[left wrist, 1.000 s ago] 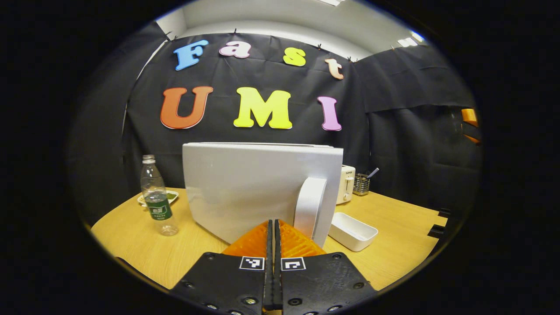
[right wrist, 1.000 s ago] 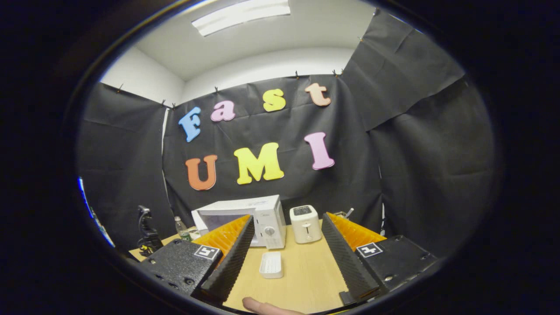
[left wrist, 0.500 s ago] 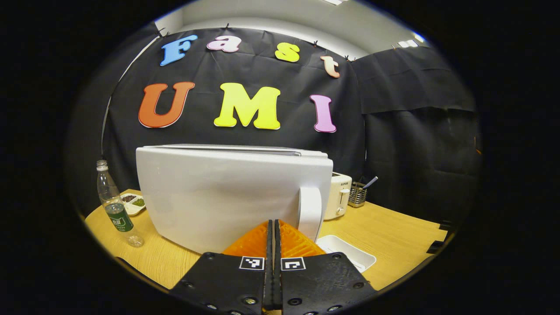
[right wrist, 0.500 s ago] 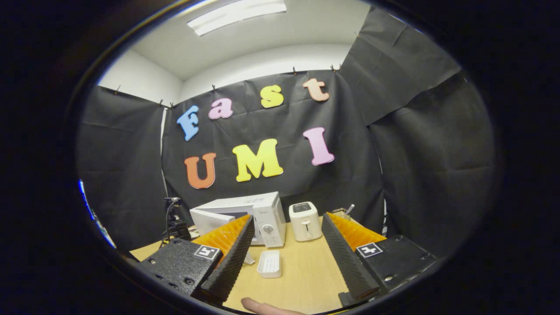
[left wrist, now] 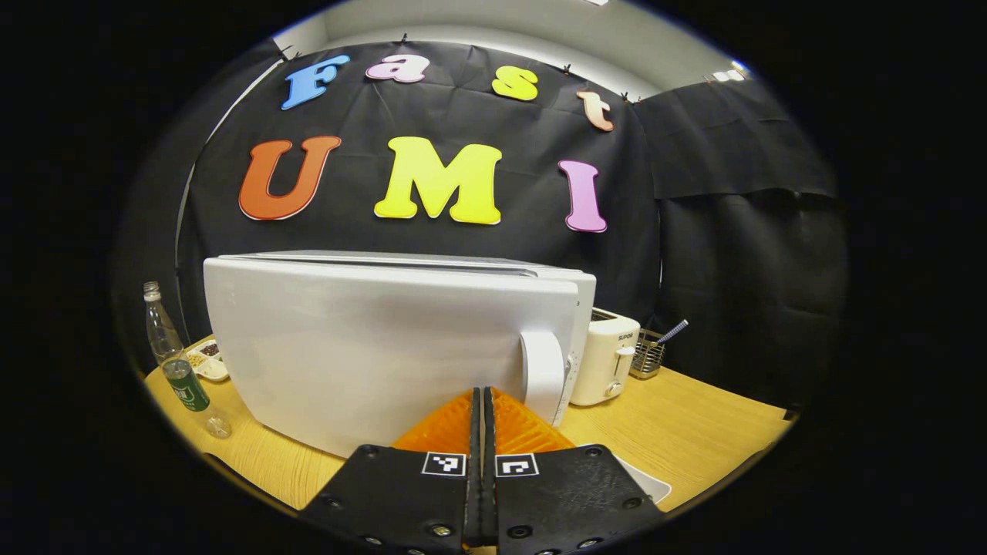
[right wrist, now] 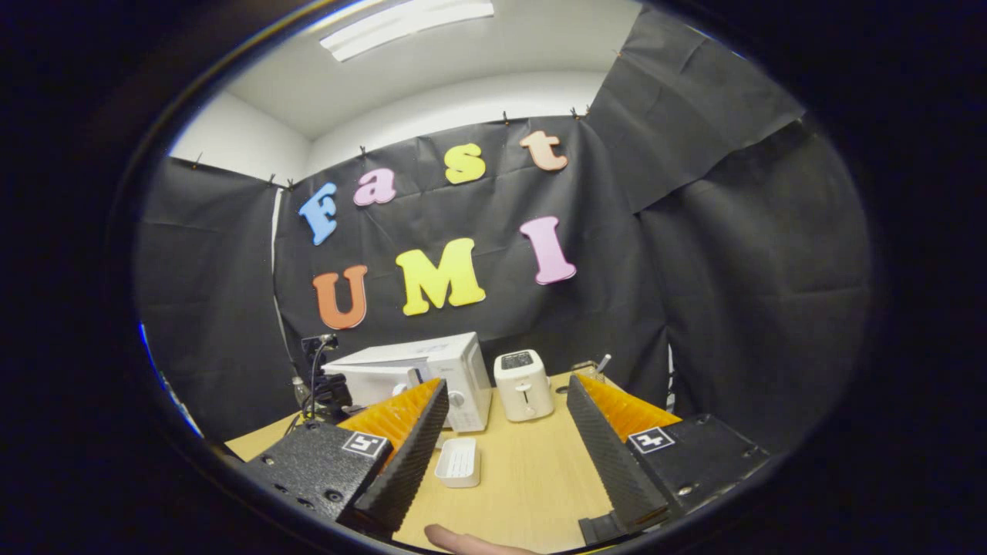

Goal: Open the microwave oven with the left hand, put the food in, and close the microwave oven.

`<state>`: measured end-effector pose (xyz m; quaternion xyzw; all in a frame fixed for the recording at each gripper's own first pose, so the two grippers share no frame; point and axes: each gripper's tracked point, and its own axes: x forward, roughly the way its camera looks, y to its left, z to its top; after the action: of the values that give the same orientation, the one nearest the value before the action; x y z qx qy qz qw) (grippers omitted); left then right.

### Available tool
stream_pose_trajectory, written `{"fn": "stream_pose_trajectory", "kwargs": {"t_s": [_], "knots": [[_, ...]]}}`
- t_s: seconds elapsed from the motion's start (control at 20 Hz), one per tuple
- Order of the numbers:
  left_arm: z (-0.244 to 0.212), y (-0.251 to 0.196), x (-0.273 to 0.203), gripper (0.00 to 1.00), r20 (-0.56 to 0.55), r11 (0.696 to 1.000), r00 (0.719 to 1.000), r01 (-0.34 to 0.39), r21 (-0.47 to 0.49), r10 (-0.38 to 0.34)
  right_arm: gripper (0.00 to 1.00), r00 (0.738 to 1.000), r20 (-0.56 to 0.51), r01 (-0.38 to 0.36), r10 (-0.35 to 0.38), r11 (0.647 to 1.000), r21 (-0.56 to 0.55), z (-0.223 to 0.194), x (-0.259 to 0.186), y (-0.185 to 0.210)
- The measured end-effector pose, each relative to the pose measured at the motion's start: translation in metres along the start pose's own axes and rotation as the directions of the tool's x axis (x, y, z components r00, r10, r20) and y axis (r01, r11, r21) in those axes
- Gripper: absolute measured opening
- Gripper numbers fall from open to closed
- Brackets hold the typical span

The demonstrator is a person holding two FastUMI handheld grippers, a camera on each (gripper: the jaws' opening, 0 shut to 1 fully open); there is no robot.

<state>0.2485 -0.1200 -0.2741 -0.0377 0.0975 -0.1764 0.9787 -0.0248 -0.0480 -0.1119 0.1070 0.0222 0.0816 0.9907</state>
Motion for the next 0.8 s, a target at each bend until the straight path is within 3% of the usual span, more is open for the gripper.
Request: {"fn": "stream_pose_trajectory", "kwargs": {"t_s": [0.6, 0.8], "knots": [[0.005, 0.009, 0.068, 0.00, 0.003, 0.995, 0.996, -0.086, -0.051, 0.086, 0.98, 0.997, -0.061, -0.039, 0.037, 0.999, -0.029, -0.023, 0.055, -0.015], [0.009, 0.010, 0.066, 0.00, 0.005, 0.981, 0.981, -0.192, -0.023, 0.192, 0.98, 0.994, -0.096, -0.048, 0.047, 0.999, -0.009, -0.038, 0.075, -0.017]]}}
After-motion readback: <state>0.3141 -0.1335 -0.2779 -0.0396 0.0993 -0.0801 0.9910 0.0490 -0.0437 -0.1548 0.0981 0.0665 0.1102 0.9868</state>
